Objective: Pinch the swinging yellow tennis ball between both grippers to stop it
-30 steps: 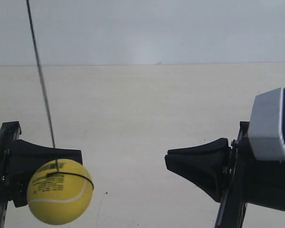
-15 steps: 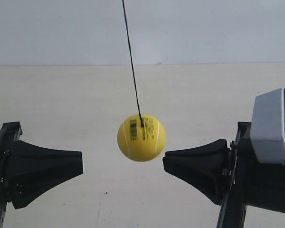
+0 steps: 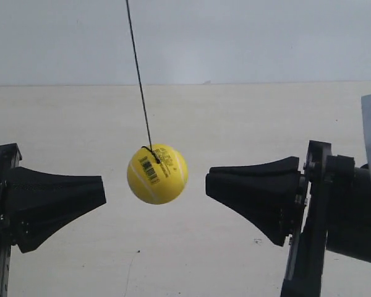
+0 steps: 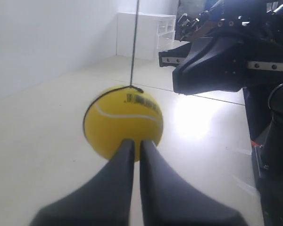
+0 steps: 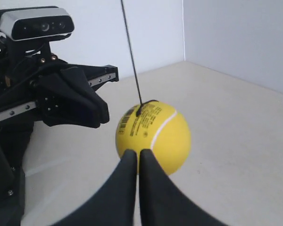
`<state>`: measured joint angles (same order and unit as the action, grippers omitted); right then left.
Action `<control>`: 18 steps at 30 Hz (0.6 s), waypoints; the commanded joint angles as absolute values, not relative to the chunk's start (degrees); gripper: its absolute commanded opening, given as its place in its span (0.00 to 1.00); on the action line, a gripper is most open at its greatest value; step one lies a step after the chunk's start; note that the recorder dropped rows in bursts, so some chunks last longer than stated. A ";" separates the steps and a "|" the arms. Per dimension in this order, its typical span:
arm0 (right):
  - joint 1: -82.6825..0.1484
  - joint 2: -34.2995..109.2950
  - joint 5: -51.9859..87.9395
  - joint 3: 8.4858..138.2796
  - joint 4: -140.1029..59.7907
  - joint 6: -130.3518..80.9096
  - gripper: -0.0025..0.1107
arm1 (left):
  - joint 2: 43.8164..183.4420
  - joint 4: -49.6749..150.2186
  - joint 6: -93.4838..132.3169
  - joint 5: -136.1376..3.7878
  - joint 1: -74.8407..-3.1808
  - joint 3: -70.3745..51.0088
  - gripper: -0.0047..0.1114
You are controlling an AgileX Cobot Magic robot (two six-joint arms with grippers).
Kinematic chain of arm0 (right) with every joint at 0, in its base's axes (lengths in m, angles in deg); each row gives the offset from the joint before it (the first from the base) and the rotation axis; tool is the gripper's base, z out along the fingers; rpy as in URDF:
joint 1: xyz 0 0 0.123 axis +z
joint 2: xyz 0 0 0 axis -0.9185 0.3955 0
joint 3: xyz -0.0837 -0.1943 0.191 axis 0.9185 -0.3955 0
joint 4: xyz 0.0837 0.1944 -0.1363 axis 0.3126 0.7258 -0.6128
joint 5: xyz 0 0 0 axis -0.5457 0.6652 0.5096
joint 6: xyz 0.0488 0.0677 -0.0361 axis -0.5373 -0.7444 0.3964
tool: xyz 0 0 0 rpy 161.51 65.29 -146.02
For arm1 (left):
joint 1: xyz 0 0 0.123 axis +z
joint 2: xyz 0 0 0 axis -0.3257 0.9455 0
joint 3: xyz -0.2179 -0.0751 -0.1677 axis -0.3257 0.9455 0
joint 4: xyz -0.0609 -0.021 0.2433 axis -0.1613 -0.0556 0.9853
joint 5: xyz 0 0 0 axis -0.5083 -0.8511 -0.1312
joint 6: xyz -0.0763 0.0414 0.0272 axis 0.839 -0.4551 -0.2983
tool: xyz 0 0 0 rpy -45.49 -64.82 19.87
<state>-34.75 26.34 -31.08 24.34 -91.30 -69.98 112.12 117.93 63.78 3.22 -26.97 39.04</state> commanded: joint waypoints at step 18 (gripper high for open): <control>-34.78 26.35 -29.75 24.64 -88.92 -68.93 0.02 | 112.22 118.89 63.82 3.79 -27.26 38.69 0.08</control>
<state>-34.75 26.34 -29.83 24.34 -88.62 -68.05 112.12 118.21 63.29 3.22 -26.97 39.04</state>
